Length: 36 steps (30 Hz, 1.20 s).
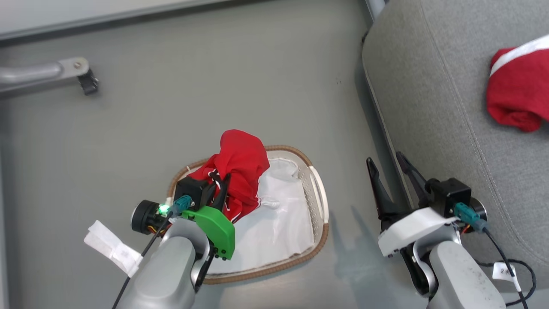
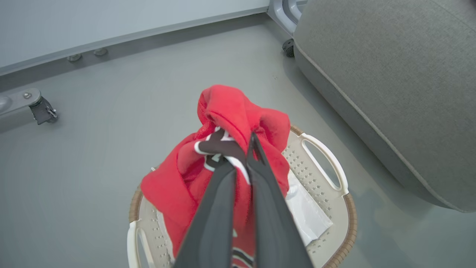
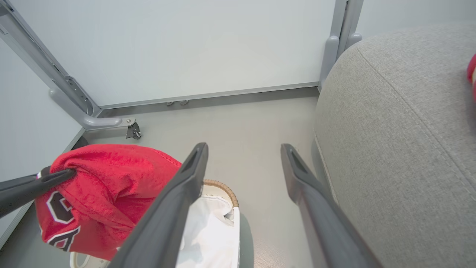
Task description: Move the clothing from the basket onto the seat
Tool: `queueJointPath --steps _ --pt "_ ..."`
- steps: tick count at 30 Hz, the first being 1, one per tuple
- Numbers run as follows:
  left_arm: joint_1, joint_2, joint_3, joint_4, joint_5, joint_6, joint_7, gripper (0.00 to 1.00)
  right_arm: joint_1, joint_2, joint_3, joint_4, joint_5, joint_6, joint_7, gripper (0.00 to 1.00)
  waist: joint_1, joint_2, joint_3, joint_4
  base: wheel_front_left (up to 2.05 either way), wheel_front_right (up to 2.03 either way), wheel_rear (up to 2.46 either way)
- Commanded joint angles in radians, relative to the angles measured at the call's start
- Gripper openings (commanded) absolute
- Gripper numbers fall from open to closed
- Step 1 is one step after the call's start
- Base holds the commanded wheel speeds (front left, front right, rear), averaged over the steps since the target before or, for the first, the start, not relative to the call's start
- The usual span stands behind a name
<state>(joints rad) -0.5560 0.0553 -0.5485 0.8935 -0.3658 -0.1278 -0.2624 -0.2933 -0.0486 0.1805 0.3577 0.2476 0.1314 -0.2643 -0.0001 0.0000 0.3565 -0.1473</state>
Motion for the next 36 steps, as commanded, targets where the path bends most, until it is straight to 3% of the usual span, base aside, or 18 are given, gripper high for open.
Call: queueJointPath --steps 1,20,36 --pt "0.029 0.001 0.009 -0.029 0.009 -0.003 -0.003 0.00 0.025 -0.005 -0.002 0.003 -0.010 -0.001 0.000 1.00 0.0001 0.0000 -0.094 0.067 0.00 0.00 0.00" --pt "0.153 -0.003 0.097 -0.401 0.035 -0.004 -0.003 0.00 0.155 -0.004 -0.001 -0.003 -0.053 -0.001 0.000 1.00 0.0001 0.0000 -0.267 0.117 0.00 0.00 0.00" --pt "0.164 -0.003 0.102 -0.558 0.013 0.014 -0.003 0.00 0.211 -0.004 0.002 -0.014 -0.045 -0.001 0.000 1.00 0.0001 0.0000 -0.314 0.103 0.00 0.00 0.00"
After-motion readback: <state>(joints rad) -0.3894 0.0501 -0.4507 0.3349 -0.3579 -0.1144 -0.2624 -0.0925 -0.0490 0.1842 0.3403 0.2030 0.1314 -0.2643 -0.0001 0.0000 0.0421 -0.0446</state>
